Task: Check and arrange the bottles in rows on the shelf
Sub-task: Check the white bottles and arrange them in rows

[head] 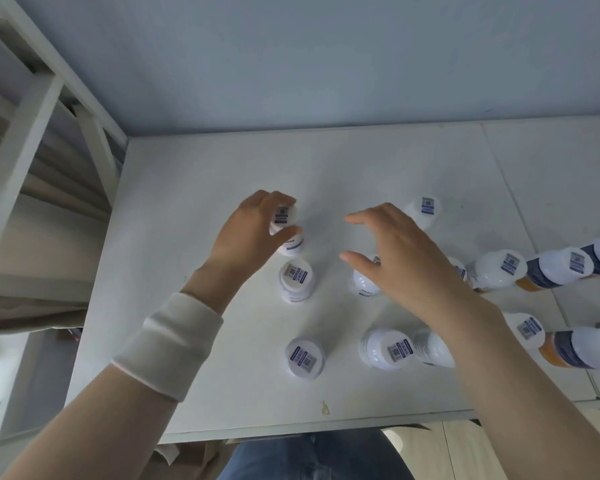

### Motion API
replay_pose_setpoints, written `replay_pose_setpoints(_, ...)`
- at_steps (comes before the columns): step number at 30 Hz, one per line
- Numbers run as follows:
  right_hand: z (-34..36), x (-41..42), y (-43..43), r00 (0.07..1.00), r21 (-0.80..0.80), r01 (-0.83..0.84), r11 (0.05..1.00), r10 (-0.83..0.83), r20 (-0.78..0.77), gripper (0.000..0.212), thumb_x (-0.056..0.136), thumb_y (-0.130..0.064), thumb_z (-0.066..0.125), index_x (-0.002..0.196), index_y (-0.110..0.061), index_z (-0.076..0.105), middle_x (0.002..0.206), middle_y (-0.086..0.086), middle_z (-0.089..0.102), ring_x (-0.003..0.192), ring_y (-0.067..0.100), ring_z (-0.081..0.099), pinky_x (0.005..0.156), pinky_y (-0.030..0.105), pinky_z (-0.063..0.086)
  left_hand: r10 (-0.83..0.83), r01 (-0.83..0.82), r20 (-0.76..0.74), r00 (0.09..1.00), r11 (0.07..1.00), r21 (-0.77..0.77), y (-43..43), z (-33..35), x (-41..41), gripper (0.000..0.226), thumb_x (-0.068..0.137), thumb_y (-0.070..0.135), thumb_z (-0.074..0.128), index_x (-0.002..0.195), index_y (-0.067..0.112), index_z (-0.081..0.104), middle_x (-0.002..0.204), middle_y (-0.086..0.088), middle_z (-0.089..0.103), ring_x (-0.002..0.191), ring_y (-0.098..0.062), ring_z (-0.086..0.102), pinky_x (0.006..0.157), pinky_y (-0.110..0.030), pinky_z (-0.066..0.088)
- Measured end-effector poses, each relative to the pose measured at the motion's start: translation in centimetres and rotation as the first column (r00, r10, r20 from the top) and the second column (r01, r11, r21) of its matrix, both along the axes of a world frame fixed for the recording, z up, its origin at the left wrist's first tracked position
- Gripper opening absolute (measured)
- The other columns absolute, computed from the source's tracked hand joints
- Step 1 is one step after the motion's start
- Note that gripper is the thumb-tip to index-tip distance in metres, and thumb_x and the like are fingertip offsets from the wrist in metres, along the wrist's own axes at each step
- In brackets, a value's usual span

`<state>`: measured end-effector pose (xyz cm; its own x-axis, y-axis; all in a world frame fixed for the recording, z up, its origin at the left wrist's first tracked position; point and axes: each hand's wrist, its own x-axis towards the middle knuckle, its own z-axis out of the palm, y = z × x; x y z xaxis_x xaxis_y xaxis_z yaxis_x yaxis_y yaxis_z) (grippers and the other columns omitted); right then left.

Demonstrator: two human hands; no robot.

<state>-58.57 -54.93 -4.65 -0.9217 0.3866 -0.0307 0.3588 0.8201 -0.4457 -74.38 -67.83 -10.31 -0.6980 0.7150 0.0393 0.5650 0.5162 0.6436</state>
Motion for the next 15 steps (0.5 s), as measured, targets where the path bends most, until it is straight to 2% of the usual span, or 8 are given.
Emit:
replay_pose_setpoints(2,-0.7,-0.3,0.1,0.989,-0.242,0.076,0.967,-0.104,-0.106,0.051,0.086,-0.032,0.061,0.132,-0.018,0.044,0.123,0.003,0.051,0.111,0.017,0.052,0.088,0.022,0.043,0.110,-0.163,0.253,0.961,0.966,0.199,-0.3,1.3,-0.1,0.030,0.079,0.023,0.071,0.107,0.021,0.060,0.100,0.002,0.060,0.085,-0.015,0.058,0.077,-0.022,0.053)
replay_pose_setpoints(4,-0.5,-0.9,-0.2,0.970,-0.571,0.135,0.810,-0.227,-0.092,0.055,0.083,-0.038,0.060,0.133,-0.025,0.039,0.121,-0.002,0.053,0.099,0.013,0.061,0.082,0.019,0.050,0.022,-0.277,0.559,0.829,0.885,0.375,-0.8,3.1,0.1,0.024,0.078,0.026,0.065,0.101,0.023,0.059,0.100,0.000,0.063,0.088,-0.015,0.064,0.080,-0.027,0.056)
replay_pose_setpoints(7,0.0,-1.5,-0.7,0.946,-0.891,0.042,0.451,-0.306,-0.110,0.051,0.074,-0.044,0.057,0.119,-0.027,0.042,0.115,0.009,0.058,0.077,0.017,0.070,0.067,0.029,0.057,-0.192,-0.261,0.690,0.698,0.829,0.495,-1.4,4.7,1.2,0.023,0.080,0.022,0.060,0.103,0.023,0.059,0.105,0.001,0.065,0.093,-0.011,0.065,0.080,-0.029,0.055)
replay_pose_setpoints(8,0.0,-1.5,-0.9,0.937,-0.911,-0.019,0.412,-0.312,-0.160,0.044,0.076,-0.039,0.061,0.114,-0.025,0.045,0.113,0.011,0.058,0.073,0.017,0.070,0.062,0.028,0.057,-0.231,-0.249,0.694,0.682,0.819,0.517,-1.6,4.8,1.5,0.024,0.080,0.024,0.062,0.105,0.024,0.059,0.109,0.001,0.065,0.097,-0.012,0.064,0.079,-0.027,0.054)
replay_pose_setpoints(10,-0.2,-1.1,-1.1,0.919,-0.866,-0.114,0.487,-0.280,-0.279,0.038,0.079,-0.024,0.071,0.108,-0.032,0.049,0.110,0.001,0.058,0.081,0.014,0.067,0.067,0.025,0.055,-0.245,-0.253,0.696,0.675,0.809,0.531,-1.9,4.7,1.9,0.031,0.076,0.036,0.061,0.106,0.027,0.059,0.108,0.003,0.066,0.097,-0.012,0.064,0.077,-0.025,0.053)
replay_pose_setpoints(12,-0.6,-0.7,-1.4,0.915,-0.797,-0.175,0.578,-0.203,-0.348,0.043,0.076,-0.014,0.067,0.105,-0.040,0.049,0.108,-0.011,0.055,0.094,0.010,0.062,0.078,0.024,0.053,-0.211,-0.252,0.675,0.707,0.817,0.519,-2.3,4.6,2.0,0.026,0.074,0.041,0.059,0.097,0.030,0.063,0.097,0.009,0.068,0.088,-0.008,0.063,0.073,-0.022,0.052)
replay_pose_setpoints(14,-0.9,-0.4,-1.8,0.907,-0.816,-0.187,0.546,-0.224,-0.357,0.048,0.075,-0.011,0.066,0.109,-0.038,0.046,0.111,-0.006,0.054,0.095,0.006,0.062,0.079,0.022,0.051,-0.199,-0.242,0.632,0.749,0.806,0.540,-2.6,4.7,2.0,0.016,0.075,0.037,0.061,0.088,0.031,0.067,0.093,0.010,0.069,0.087,-0.008,0.063,0.075,-0.023,0.052)
replay_pose_setpoints(15,-0.8,-0.4,-2.0,0.903,-0.859,-0.168,0.484,-0.275,-0.332,0.049,0.075,-0.012,0.065,0.112,-0.036,0.044,0.111,0.000,0.054,0.090,0.006,0.064,0.075,0.022,0.053,-0.217,-0.226,0.601,0.769,0.787,0.573,-2.7,4.8,2.2,0.013,0.076,0.032,0.063,0.088,0.030,0.067,0.096,0.008,0.070,0.091,-0.011,0.064,0.078,-0.025,0.052)
